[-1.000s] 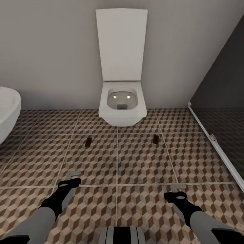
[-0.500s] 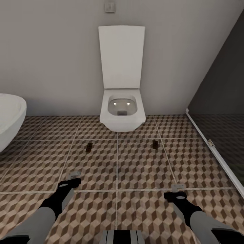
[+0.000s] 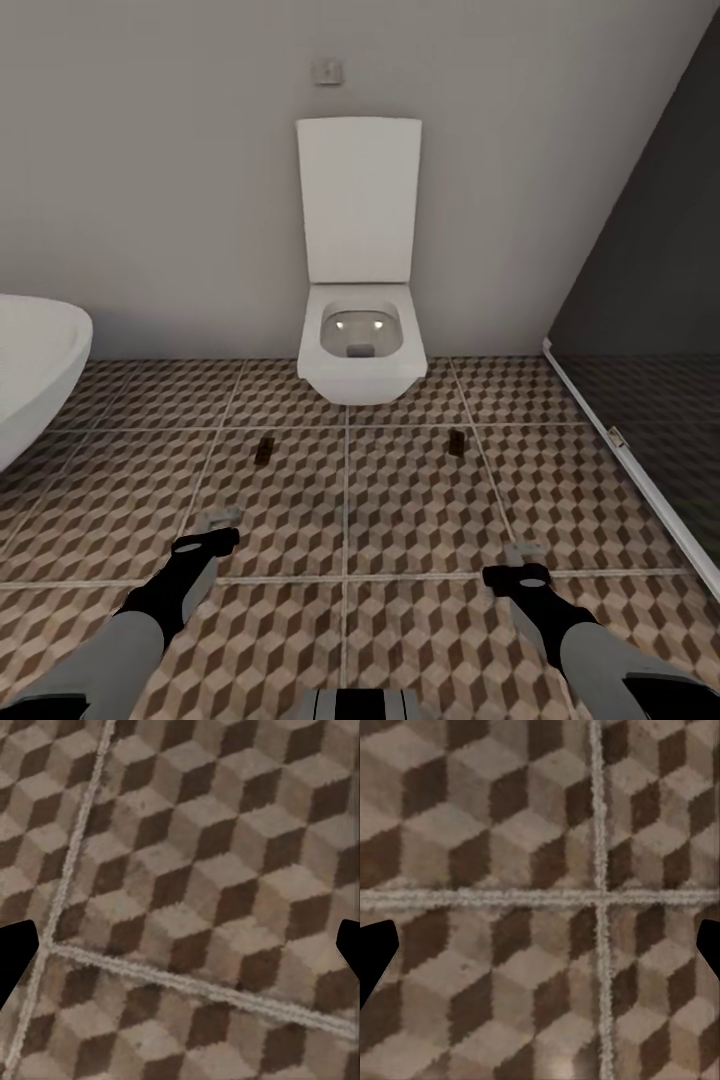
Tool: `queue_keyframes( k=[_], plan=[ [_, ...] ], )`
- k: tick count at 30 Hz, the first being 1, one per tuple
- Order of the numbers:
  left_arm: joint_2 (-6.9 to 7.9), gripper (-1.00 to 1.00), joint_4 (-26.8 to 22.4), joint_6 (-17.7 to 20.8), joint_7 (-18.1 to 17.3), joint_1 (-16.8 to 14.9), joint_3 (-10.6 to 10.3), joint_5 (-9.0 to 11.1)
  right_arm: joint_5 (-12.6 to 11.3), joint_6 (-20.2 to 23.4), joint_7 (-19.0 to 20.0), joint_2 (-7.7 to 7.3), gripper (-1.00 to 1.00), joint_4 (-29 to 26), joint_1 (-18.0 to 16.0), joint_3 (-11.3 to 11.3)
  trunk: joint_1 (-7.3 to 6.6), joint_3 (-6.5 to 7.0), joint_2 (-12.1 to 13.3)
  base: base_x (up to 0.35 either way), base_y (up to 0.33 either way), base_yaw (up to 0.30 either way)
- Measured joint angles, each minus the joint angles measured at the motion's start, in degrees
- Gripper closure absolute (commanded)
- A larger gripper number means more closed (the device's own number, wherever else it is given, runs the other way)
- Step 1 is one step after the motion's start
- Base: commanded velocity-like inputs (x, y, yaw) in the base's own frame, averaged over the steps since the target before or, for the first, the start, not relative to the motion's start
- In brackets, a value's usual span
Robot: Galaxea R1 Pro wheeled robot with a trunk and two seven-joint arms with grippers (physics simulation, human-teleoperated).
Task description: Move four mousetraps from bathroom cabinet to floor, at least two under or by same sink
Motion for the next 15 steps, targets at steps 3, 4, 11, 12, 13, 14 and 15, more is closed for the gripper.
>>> queue_keyframes(
  k=[3,4,11,12,13,14,15],
  plan=[
    [0.0,-1.0,0.13,0.03,0.0,0.0,0.0,0.02,0.02,0.02,0.0,0.05,-1.0,-0.02,0.0,-0.08,-0.08,0.67,0.04,0.0,0.0,0.0],
    [0.0,-1.0,0.19,0.05,0.0,0.0,0.0,0.03,-0.02,0.02,0.03,0.03,-1.0,-0.03,0.0,-0.11,-0.1,0.89,0.05,0.0,0.0,0.0],
    [0.01,-1.0,0.92,0.21,0.0,0.0,-0.06,0.11,-0.2,-0.34,-0.15,0.08,-1.0,-1.25,0.0,-0.43,-0.28,2.44,0.15,0.0,0.0,0.0],
    [0.01,-1.0,0.92,0.21,0.0,0.0,-0.06,0.11,-0.2,-0.34,-0.15,0.08,-1.0,-1.26,0.0,-0.44,-0.31,2.66,0.16,0.0,0.0,0.0],
    [0.03,-1.0,1.14,0.2,0.0,0.0,-0.06,0.11,-0.21,-0.48,-0.19,0.06,-1.0,-1.75,0.0,-0.47,-0.34,2.88,0.17,0.0,0.0,0.0],
    [0.06,-1.0,1.38,0.18,0.0,0.0,-0.07,0.1,-0.22,-0.65,-0.26,0.03,-1.0,-2.31,0.0,-0.51,-0.36,3.1,0.19,0.0,0.0,0.0],
    [0.08,-1.0,1.63,0.17,0.0,0.0,-0.09,0.08,-0.24,-0.84,-0.34,0.05,-1.0,-2.92,0.0,-0.53,-0.39,3.33,0.2,0.0,0.0,0.0]
  ],
)
